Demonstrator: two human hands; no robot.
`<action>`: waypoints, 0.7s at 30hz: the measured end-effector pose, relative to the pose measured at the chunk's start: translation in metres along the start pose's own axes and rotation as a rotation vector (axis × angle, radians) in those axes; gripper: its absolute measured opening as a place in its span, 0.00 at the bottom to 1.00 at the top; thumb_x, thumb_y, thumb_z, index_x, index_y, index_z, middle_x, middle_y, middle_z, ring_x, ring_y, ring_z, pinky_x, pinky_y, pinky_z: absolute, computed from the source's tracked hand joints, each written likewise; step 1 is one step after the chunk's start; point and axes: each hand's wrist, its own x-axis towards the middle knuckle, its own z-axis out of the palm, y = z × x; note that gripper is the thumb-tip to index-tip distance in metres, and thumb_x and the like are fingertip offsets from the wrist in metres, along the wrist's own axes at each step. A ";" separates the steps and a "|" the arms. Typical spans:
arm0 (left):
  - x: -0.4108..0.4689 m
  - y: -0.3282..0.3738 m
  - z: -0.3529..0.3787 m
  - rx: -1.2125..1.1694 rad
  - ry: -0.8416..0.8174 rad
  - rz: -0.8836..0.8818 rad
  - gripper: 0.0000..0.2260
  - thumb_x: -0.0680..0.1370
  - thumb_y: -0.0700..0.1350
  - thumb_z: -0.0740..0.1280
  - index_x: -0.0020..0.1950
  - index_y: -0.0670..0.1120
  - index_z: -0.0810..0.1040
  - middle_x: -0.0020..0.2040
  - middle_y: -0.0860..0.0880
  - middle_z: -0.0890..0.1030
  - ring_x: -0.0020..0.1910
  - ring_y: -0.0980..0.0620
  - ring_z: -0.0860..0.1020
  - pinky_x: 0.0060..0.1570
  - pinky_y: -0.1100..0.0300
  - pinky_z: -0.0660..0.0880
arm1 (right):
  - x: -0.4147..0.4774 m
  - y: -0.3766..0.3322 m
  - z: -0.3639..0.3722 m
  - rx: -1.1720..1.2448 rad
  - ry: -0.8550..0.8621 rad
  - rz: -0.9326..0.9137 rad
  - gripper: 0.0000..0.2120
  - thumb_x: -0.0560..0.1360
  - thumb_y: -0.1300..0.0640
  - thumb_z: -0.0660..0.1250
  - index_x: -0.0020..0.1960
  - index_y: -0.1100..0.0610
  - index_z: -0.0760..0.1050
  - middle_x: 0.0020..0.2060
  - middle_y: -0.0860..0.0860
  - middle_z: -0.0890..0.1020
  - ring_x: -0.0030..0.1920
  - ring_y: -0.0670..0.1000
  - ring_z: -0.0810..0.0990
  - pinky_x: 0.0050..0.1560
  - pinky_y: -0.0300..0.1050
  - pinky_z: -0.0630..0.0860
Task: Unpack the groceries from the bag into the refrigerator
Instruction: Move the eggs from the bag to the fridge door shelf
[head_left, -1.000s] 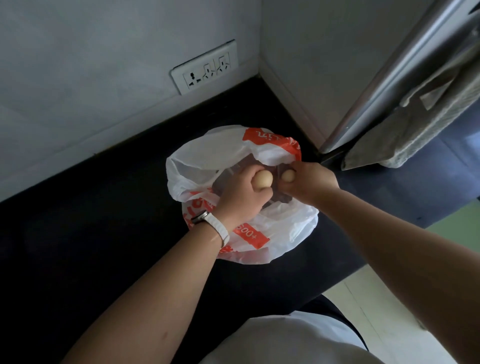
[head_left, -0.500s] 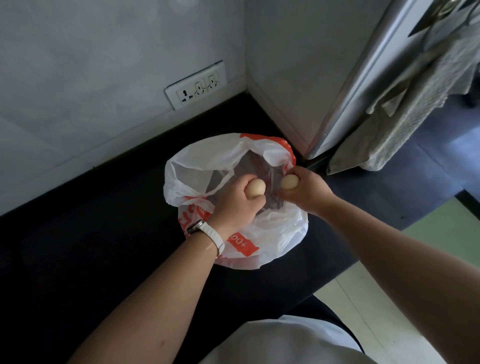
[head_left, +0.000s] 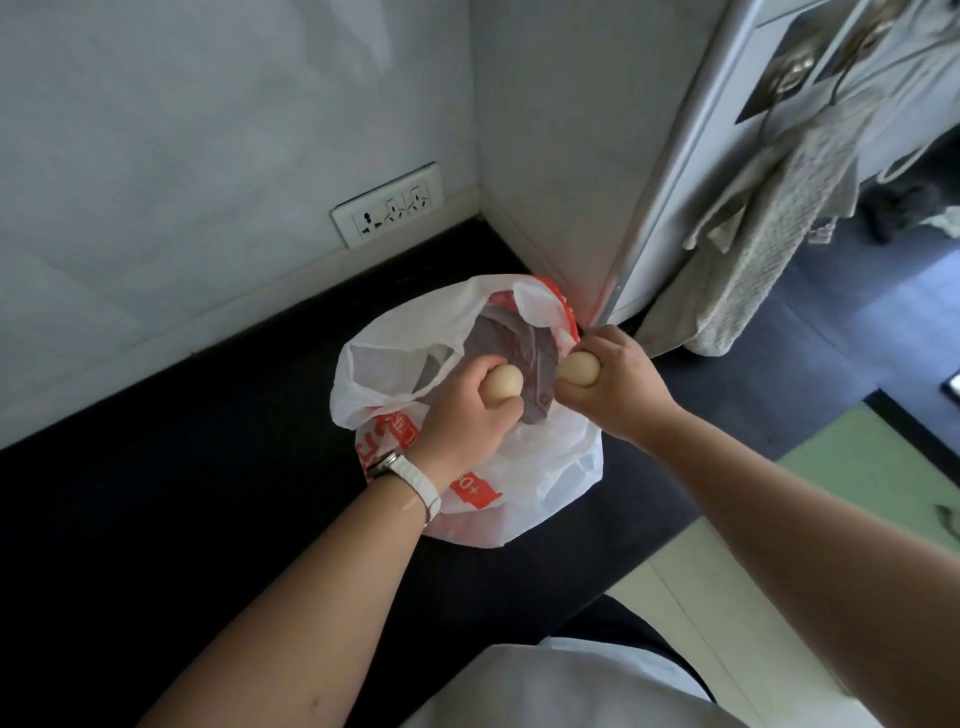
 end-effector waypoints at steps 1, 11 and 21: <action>-0.003 0.003 -0.001 -0.023 0.002 0.000 0.17 0.76 0.44 0.70 0.63 0.51 0.75 0.51 0.60 0.73 0.49 0.56 0.77 0.47 0.61 0.78 | -0.002 -0.005 -0.004 0.026 0.005 0.041 0.14 0.63 0.46 0.71 0.44 0.54 0.78 0.43 0.48 0.78 0.42 0.50 0.77 0.40 0.39 0.71; -0.029 0.020 -0.007 -0.572 0.065 -0.242 0.14 0.73 0.51 0.64 0.56 0.48 0.76 0.44 0.46 0.77 0.39 0.49 0.74 0.38 0.57 0.72 | -0.023 -0.046 -0.025 0.453 -0.032 0.206 0.10 0.68 0.63 0.73 0.47 0.53 0.78 0.40 0.50 0.79 0.37 0.48 0.77 0.32 0.37 0.75; -0.033 0.047 0.001 -0.487 0.153 -0.194 0.13 0.73 0.52 0.64 0.55 0.50 0.76 0.44 0.48 0.77 0.40 0.53 0.75 0.38 0.61 0.72 | -0.008 -0.057 -0.077 -0.002 -0.109 -0.136 0.11 0.69 0.51 0.74 0.48 0.46 0.75 0.34 0.41 0.78 0.35 0.42 0.76 0.32 0.33 0.68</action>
